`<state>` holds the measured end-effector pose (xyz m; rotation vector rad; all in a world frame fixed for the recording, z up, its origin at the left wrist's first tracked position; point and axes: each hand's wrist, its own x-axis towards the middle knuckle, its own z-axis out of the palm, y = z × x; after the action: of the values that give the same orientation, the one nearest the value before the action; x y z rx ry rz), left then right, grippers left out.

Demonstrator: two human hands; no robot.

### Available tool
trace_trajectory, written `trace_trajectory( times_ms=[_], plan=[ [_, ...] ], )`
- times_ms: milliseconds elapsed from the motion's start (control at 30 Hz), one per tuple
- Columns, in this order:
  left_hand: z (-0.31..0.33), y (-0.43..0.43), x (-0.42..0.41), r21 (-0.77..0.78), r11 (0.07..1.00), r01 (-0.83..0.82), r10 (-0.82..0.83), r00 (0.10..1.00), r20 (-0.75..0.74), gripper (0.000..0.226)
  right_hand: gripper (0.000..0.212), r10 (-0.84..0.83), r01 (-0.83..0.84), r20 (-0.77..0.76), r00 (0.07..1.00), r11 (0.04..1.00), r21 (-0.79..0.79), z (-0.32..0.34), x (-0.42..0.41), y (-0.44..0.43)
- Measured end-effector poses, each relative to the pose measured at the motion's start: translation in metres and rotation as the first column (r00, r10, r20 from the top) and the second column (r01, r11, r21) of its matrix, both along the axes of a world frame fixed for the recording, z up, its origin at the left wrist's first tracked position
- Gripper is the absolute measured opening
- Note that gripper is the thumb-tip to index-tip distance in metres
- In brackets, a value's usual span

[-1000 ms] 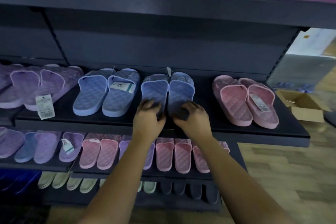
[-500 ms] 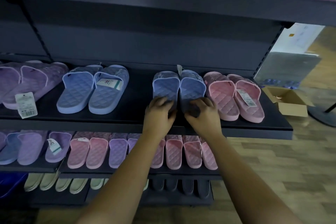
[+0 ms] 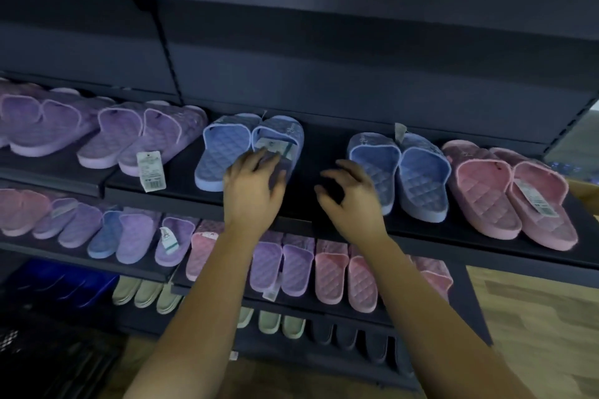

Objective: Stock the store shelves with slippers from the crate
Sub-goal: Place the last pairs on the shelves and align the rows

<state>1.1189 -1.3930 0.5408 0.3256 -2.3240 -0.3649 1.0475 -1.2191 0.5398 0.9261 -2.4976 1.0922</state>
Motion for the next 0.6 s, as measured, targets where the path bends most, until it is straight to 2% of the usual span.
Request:
trace_trajectory(
  times_ms=[167, 300, 333, 400, 467, 600],
  plan=[
    [-0.012, -0.067, 0.018, 0.059, 0.996, -0.071, 0.064, 0.991, 0.115, 0.055, 0.047, 0.037, -0.04, 0.049, 0.998, 0.997, 0.067, -0.002, 0.019, -0.069],
    [-0.03, -0.111, 0.015, 0.106, 0.991, 0.078, -0.094, 0.984, 0.154, 0.059, 0.049, -0.057, 0.066, -0.053, 0.997, 0.982, 0.176, -0.014, 0.028, -0.115],
    [-0.032, -0.116, 0.014, 0.113, 0.986, 0.122, -0.138, 0.98, 0.141, 0.057, 0.052, -0.092, 0.097, -0.032, 0.995, 0.975, 0.201, -0.016, 0.029, -0.121],
    [-0.034, -0.118, 0.014, 0.092, 0.979, 0.18, -0.188, 0.978, 0.093, 0.049, 0.053, -0.146, 0.143, 0.004, 0.989, 0.975, 0.169, -0.017, 0.031, -0.126],
    [-0.033, -0.116, 0.014, 0.1, 0.973, 0.207, -0.213, 0.976, 0.053, 0.046, 0.045, -0.171, 0.171, -0.009, 0.985, 0.98, 0.097, -0.014, 0.034, -0.125],
    [-0.036, -0.102, 0.008, 0.116, 0.967, 0.228, -0.236, 0.969, 0.068, 0.049, 0.031, -0.221, 0.222, -0.032, 0.975, 0.975, 0.017, -0.006, 0.038, -0.112]
  ],
)
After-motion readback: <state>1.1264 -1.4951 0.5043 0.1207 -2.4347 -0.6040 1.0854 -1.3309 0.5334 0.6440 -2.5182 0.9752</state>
